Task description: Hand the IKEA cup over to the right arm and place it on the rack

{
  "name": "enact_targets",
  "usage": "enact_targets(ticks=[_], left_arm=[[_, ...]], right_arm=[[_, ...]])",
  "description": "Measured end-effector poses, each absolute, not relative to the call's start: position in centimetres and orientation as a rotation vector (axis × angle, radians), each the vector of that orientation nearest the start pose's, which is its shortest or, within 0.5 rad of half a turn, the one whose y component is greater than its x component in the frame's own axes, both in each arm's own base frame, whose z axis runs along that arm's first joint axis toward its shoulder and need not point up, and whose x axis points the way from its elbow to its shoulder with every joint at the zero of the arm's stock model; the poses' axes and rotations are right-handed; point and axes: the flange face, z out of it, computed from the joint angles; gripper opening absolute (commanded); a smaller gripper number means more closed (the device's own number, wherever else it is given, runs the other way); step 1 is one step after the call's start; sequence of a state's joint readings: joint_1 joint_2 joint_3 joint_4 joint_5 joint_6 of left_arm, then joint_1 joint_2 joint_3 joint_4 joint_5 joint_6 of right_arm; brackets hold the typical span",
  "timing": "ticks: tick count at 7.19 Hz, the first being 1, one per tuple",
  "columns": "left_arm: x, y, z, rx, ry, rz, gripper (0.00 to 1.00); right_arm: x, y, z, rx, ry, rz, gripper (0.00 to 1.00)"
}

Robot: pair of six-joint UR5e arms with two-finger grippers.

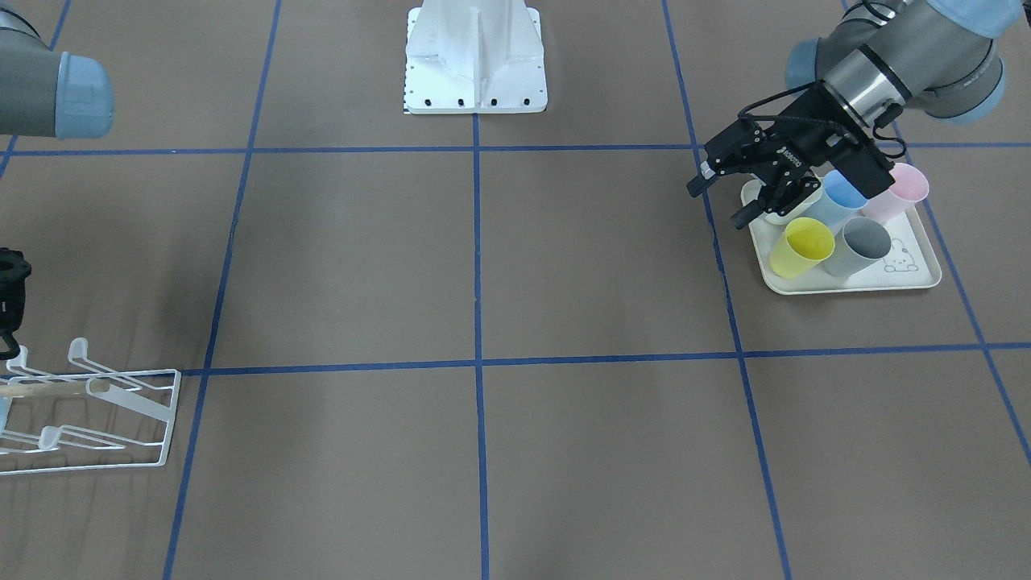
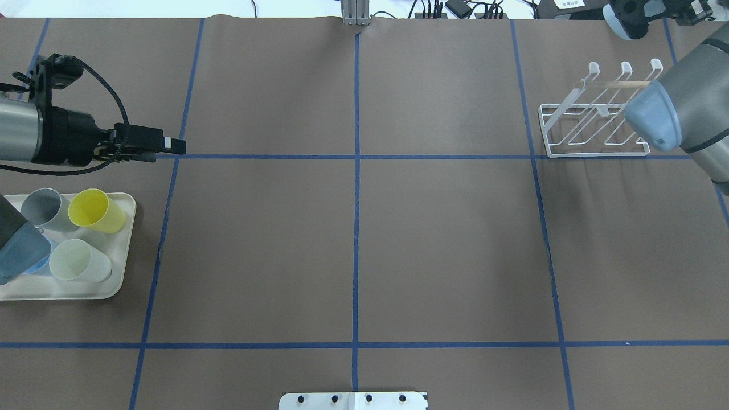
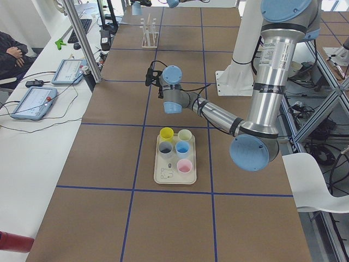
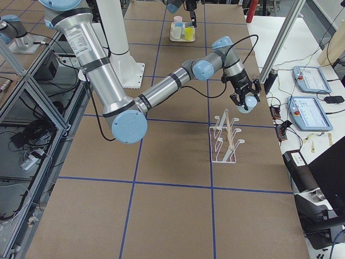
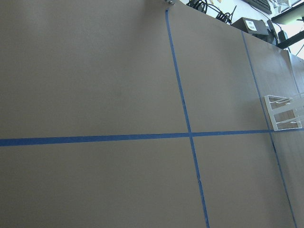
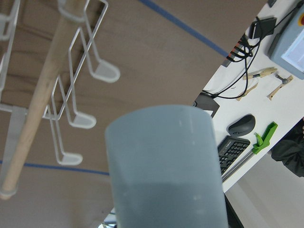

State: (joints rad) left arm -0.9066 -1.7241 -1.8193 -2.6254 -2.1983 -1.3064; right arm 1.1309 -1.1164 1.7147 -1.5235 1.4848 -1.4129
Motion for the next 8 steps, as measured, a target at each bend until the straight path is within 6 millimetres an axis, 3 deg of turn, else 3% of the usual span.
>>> enact_targets(ticks=[3,6,8], left_arm=[[26.0,-45.2,34.1,0.345,1.438,-0.064,1.00],[26.0,-45.2,34.1,0.346,1.439,-0.063,1.00],[26.0,-45.2,34.1,0.346,1.439,-0.063,1.00]], right_arm=[[-14.5,-65.7,37.9,0.458,0.537,-1.807,0.00],[-18.8,-64.2,39.5,0.446,0.535,-1.732,0.00],[-19.7,-63.4,40.9,0.420,0.549,-1.721,0.00]])
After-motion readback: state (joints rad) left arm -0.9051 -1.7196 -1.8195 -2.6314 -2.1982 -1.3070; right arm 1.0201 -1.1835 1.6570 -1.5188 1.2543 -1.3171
